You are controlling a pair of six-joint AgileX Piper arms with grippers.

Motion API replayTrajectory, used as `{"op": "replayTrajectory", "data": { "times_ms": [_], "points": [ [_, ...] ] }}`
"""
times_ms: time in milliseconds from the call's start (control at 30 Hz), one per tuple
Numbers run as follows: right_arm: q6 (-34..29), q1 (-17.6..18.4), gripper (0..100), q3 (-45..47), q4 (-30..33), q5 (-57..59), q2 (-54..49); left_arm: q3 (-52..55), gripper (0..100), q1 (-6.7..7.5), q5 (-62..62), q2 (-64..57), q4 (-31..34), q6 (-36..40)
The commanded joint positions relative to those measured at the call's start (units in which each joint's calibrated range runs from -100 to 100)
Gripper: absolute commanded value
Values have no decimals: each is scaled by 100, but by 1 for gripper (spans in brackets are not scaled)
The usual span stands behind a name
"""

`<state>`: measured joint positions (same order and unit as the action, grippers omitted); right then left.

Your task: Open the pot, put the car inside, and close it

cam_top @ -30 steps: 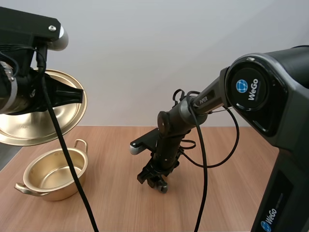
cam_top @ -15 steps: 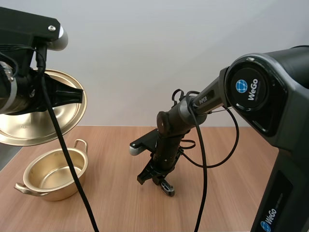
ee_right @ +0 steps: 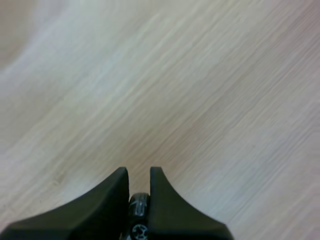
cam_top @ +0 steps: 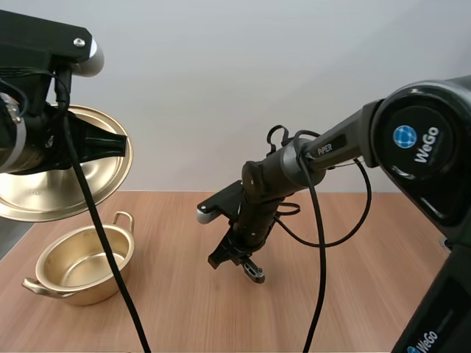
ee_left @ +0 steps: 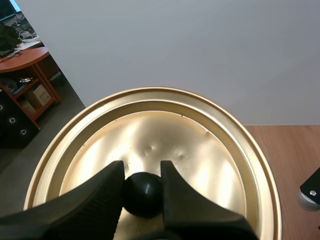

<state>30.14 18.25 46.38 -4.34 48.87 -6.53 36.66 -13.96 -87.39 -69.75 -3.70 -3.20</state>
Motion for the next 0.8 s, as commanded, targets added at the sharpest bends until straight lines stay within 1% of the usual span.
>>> {"op": "replayTrajectory", "data": {
  "times_ms": [0,200,300,400,500,633,767],
  "points": [
    [-7,2,0,-5,-7,-11,-130,-5,0,2,-6,-9,8,1],
    [7,2,0,-5,-21,-11,-294,-5,0,2,-6,-9,8,1],
    [80,2,0,-24,-198,-11,-402,-5,0,2,-185,-9,8,1],
    [467,2,0,-226,-664,90,-567,-5,0,2,-491,-54,8,1],
    [918,2,0,-561,-1265,290,-812,-5,0,2,-542,-279,8,1],
    [1454,7,0,-1143,-2129,1060,-1083,-24,0,2,-542,-745,52,-132],
    [1587,164,0,-1683,-2430,1862,-1212,-124,0,2,-758,-1278,416,-133]
  ]
}}
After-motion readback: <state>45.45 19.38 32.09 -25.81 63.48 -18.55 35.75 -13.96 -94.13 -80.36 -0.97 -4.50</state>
